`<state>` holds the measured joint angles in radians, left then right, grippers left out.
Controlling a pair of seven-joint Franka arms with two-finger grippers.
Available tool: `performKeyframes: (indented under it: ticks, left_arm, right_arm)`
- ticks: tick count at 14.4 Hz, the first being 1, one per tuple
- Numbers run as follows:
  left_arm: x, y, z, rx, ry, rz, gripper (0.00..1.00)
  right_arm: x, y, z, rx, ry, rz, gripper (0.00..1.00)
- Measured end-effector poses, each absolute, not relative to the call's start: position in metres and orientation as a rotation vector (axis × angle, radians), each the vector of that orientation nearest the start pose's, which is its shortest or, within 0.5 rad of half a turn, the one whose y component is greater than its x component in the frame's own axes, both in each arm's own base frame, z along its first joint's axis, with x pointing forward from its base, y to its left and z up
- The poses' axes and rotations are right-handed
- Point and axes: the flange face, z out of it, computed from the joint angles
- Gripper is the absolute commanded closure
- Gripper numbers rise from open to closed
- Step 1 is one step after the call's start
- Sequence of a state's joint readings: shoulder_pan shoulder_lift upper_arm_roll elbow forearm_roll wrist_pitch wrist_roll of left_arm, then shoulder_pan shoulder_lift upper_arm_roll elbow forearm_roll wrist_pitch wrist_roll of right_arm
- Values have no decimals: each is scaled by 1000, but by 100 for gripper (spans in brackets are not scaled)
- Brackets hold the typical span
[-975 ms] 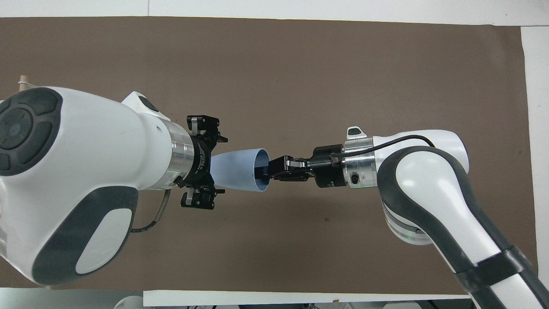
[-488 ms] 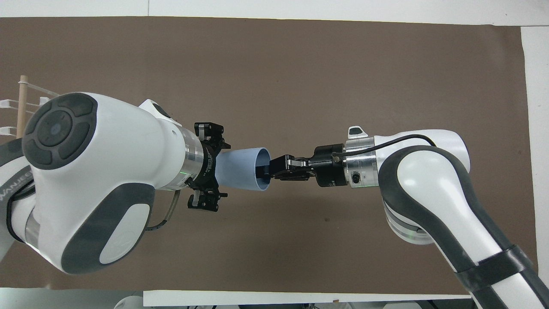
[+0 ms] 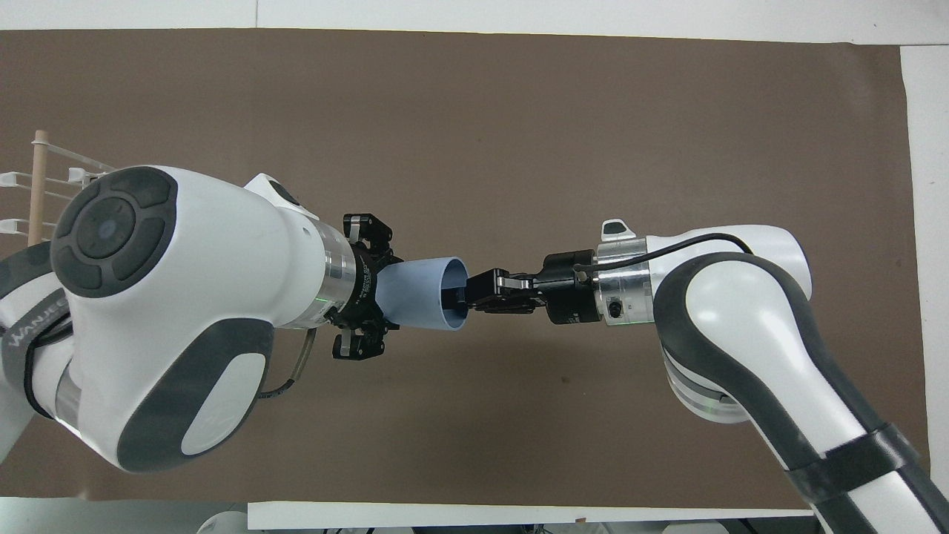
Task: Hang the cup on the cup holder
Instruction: 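Open the right gripper and withdraw it while the left gripper holds the cup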
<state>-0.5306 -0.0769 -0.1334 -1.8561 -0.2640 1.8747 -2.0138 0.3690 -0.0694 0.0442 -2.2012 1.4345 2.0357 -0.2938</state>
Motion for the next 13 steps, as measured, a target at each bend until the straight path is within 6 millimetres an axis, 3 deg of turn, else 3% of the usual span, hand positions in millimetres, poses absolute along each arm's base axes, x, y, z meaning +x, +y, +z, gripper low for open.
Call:
performKeyframes:
  ticks: [2,3,4,5,10,13]
  left_arm:
    - [419,-356,560,-2486,-2126,356,100]
    - [419,-356,560,-2490,-2125,356,100]
    - [419,-356,560,-2492,-2125,355,100]
    - [419,-356,560,-2495,-2123,355,100]
    - [420,-353,562,-2492,-2105,358,100]
    - [422,-344,559,-2469,-2059,288,100]
  right_arm:
    - [465,265,446,-1923,99,163,99]
    - [466,265,446,-1923,99,163,90]
    - [466,265,446,-1923,99,162,65]
    - [466,264,446,-1922,100,161,1]
    - [471,258,448,-1923,113,143,1]
    - [483,231,454,-2056,39,87,1]
